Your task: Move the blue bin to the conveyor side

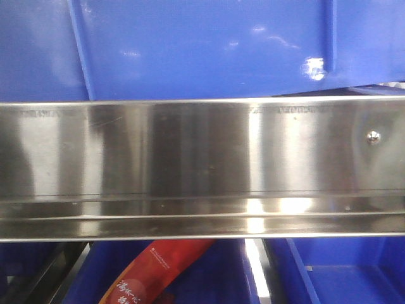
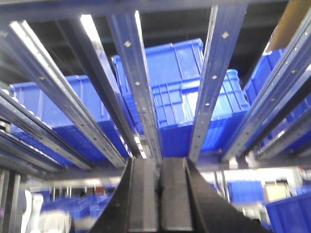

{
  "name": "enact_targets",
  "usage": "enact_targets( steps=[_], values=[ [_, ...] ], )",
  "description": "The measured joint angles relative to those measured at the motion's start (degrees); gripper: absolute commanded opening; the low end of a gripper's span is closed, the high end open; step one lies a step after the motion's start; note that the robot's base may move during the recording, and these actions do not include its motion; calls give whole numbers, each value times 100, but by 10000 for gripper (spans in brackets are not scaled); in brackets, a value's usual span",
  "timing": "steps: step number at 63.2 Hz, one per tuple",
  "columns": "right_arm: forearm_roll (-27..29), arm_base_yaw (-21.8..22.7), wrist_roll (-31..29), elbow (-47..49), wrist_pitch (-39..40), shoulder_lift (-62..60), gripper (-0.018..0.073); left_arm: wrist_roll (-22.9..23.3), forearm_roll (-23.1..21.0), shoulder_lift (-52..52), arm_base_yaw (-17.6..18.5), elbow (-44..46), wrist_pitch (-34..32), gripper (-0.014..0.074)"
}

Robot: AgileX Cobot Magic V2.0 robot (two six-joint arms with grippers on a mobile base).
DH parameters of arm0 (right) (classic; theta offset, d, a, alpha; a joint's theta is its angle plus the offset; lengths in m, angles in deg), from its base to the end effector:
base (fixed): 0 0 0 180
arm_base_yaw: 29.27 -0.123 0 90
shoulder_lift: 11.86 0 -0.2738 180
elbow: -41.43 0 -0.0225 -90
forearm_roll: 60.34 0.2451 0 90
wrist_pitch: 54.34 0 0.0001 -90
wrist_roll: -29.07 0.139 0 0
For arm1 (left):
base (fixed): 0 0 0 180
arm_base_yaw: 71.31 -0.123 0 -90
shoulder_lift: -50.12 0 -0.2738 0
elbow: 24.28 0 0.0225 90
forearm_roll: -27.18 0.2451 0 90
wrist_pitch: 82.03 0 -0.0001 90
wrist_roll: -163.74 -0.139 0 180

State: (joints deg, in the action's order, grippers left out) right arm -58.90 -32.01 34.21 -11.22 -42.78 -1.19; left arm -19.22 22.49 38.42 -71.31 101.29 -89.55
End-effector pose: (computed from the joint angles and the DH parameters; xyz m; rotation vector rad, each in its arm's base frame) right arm 0.0491 0.0016 0.3898 0.0348 0.9037 0.1487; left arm 0.0657 0.0015 0.3705 -0.0248 1.0231 -0.0214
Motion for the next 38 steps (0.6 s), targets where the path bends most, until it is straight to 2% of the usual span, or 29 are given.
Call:
enact_targets(
  steps=[14,21,29,33,38],
  values=[
    [0,0,0,1533,-2047,1298,-81,0,-12,-1251,0,1773,1953,-10],
    [13,0,0,2406,-3291,2114,-81,0,-61,-2158,0,2755,3517,-10],
    [13,0,-12,3568,-5033,3157,-81,0,-83,-3160,0,3726,5021,-10],
    [13,0,-12,4060,-5692,3645,-81,0,-83,-3594,0,4103,5451,-10],
    [13,0,-21,4517,-6220,4185,-81,0,-83,-4025,0,4458,5653,-10]
  ],
)
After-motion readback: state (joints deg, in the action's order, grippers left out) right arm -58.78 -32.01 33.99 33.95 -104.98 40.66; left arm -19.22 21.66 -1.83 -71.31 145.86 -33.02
